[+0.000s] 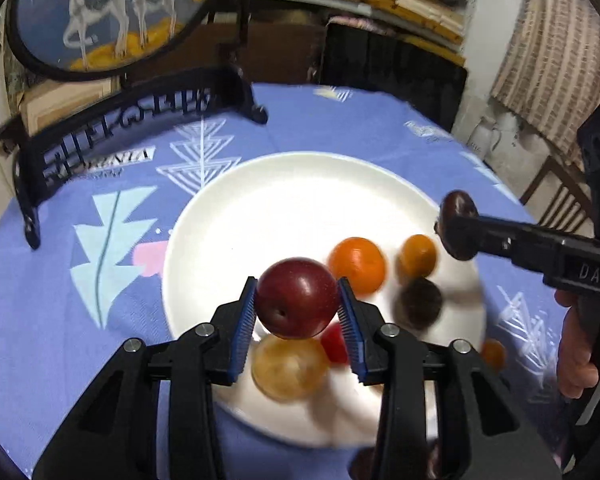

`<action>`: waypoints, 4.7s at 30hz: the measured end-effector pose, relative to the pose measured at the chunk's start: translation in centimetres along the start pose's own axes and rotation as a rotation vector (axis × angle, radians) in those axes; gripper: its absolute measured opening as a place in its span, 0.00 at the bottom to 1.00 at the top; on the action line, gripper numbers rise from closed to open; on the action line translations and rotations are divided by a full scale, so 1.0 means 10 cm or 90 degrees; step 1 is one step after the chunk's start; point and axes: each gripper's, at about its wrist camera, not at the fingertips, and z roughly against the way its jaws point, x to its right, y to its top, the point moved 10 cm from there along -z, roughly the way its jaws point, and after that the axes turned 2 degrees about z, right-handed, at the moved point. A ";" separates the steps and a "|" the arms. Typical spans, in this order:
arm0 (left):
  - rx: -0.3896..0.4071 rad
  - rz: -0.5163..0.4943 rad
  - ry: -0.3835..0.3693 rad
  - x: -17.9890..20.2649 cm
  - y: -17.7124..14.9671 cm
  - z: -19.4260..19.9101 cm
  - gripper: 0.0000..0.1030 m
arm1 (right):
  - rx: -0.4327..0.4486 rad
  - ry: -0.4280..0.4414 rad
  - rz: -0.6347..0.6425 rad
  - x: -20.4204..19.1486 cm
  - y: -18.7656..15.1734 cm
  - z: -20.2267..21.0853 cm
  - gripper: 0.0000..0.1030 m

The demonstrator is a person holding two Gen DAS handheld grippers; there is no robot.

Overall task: Organize fruits
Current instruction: 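Release the plum onto the plate with the left tool while the right tool releases the brown fruit there, then grasp a mandarin with the left tool while the right tool grasps a dark brown fruit, then release the mandarin onto the plate with the left tool while the right tool releases the brown fruit there, then grasp the dark red plum with the left tool while the right tool grasps a mandarin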

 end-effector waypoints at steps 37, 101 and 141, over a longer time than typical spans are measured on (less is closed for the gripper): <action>-0.061 -0.150 0.030 0.13 -1.46 0.56 0.51 | -0.017 0.020 0.004 0.08 -1.57 0.98 0.56; 0.039 -0.012 -0.006 -0.02 -0.04 0.03 0.33 | -0.014 -0.001 0.044 -0.30 0.13 -0.22 0.43; -0.007 -0.135 -0.011 0.49 -1.50 0.82 0.61 | 0.030 0.029 0.043 -0.05 -1.60 0.95 0.65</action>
